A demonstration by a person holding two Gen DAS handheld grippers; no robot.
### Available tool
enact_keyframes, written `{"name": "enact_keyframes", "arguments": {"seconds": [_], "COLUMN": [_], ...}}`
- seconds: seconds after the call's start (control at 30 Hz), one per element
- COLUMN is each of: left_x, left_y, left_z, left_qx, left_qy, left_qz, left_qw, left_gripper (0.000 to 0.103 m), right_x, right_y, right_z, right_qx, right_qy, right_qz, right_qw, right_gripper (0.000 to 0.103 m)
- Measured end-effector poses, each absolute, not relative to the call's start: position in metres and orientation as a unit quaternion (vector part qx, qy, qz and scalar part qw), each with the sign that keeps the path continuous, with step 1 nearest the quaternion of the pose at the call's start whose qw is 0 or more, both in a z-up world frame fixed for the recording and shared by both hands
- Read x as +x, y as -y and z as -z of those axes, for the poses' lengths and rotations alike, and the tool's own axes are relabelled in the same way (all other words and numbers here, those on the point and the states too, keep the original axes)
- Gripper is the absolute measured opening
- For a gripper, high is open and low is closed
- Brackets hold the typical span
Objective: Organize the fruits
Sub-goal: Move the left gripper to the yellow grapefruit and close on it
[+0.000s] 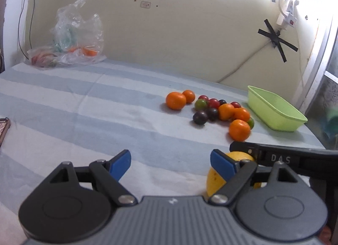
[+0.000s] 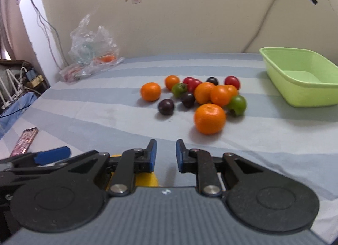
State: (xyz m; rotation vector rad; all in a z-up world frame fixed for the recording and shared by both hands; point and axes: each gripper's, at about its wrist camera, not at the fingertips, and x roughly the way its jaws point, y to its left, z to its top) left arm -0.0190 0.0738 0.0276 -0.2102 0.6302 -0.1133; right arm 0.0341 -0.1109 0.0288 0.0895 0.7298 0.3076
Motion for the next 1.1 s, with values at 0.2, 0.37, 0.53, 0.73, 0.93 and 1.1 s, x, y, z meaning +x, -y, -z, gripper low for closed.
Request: {"name": "enact_keyframes", "arguments": {"seconds": [0.2, 0.37, 0.53, 0.73, 0.93, 1.1], "left_x": [-0.008, 0.005, 0.0, 0.003, -0.005, -0.013], "left_y": [-0.076, -0.082, -0.096, -0.117, -0.118, -0.089], "left_z": [-0.024, -0.024, -0.033, -0.031, -0.039, -0.046], "left_qx": [-0.107, -0.116, -0.125, -0.178, -0.193, -0.114], "left_qy": [-0.32, -0.326, -0.306, -0.328, -0.314, -0.3], "left_qz": [0.026, 0.015, 0.034, 0.12, 0.198, 0.229], "left_qw": [0.941, 0.938, 0.943, 0.92, 0.908, 0.919], "left_gripper": [0.088, 0.088, 0.089, 0.089, 0.089, 0.086], "right_x": [0.035, 0.05, 0.046, 0.016, -0.017, -0.025], "right_y": [0.11, 0.101, 0.117, 0.141, 0.137, 0.118], "right_z": [-0.027, -0.024, -0.038, -0.041, -0.039, -0.038], "right_qx": [0.048, 0.037, 0.064, 0.048, -0.015, -0.078], "right_qy": [-0.355, -0.344, -0.311, -0.291, -0.281, -0.264], "right_qz": [-0.159, -0.158, -0.166, -0.221, -0.27, -0.295], "right_qw": [0.92, 0.925, 0.934, 0.93, 0.921, 0.915], "right_gripper": [0.023, 0.023, 0.024, 0.047, 0.057, 0.061]}}
